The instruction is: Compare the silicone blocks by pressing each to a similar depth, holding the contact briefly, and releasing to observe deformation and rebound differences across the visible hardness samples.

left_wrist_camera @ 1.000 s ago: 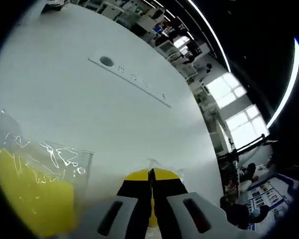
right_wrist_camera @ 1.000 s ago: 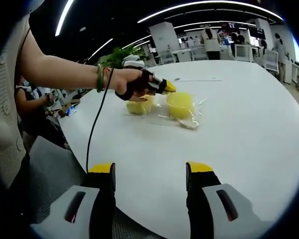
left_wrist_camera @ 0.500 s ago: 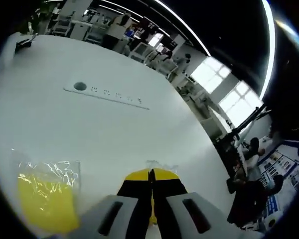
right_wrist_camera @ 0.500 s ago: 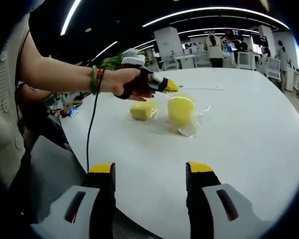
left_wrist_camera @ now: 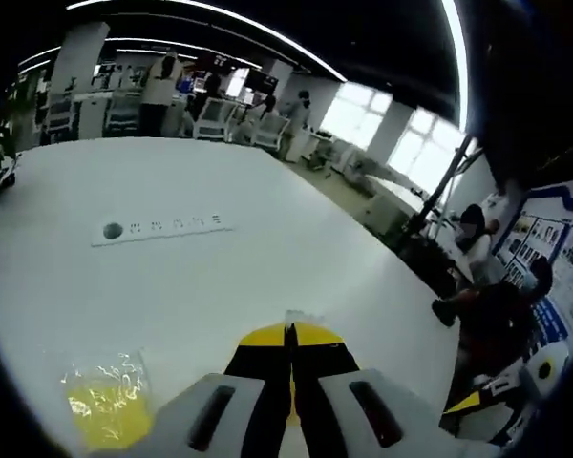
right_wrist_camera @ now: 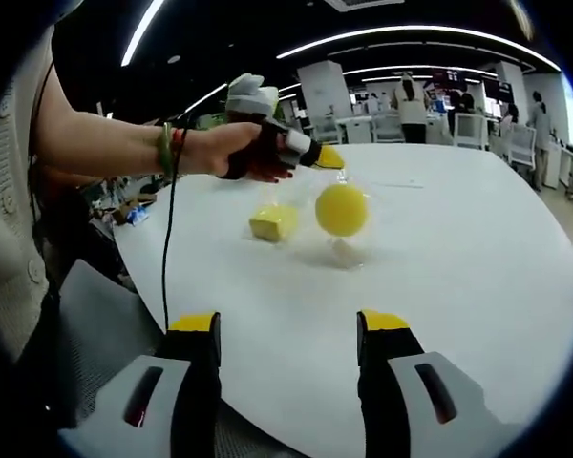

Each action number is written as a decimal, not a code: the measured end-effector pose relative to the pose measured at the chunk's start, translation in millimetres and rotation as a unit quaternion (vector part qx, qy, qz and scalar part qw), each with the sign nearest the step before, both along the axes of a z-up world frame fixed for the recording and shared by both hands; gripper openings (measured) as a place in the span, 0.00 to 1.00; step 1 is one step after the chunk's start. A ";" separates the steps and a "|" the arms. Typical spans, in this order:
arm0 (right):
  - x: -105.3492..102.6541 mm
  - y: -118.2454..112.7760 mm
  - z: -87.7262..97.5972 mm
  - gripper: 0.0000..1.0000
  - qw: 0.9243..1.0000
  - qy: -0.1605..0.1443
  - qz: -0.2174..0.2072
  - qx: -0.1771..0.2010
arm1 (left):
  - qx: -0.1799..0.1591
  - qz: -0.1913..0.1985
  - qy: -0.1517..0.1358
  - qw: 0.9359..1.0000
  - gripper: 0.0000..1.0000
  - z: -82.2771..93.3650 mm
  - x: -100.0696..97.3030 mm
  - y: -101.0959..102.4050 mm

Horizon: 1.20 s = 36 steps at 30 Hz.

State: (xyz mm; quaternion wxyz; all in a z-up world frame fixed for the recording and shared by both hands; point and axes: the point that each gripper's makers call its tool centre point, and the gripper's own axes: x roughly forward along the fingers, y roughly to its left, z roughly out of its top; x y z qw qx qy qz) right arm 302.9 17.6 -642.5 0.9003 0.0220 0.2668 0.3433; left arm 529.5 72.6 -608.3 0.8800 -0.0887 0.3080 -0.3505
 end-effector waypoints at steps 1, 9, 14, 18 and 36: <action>-0.2 0.2 1.1 0.53 1.000 -0.002 0.001 0.000 | 0.013 -0.008 -0.012 1.000 0.00 2.3 -1.5 0.3; -1.4 3.6 12.7 0.54 1.000 -0.017 0.009 -0.007 | 0.040 -0.036 -0.052 0.997 0.00 23.3 -22.6 6.8; -1.1 5.5 16.7 0.54 1.000 -0.023 0.015 -0.013 | 0.034 -0.033 -0.064 0.997 0.00 37.4 -31.0 18.5; 1.0 6.1 22.0 0.55 0.999 -0.027 0.019 -0.018 | 0.037 -0.037 -0.076 0.996 0.00 49.1 -38.5 28.2; 40.6 26.5 54.6 0.61 0.995 -0.059 0.068 -0.052 | 0.002 -0.020 -0.119 0.993 0.00 112.0 -60.5 69.3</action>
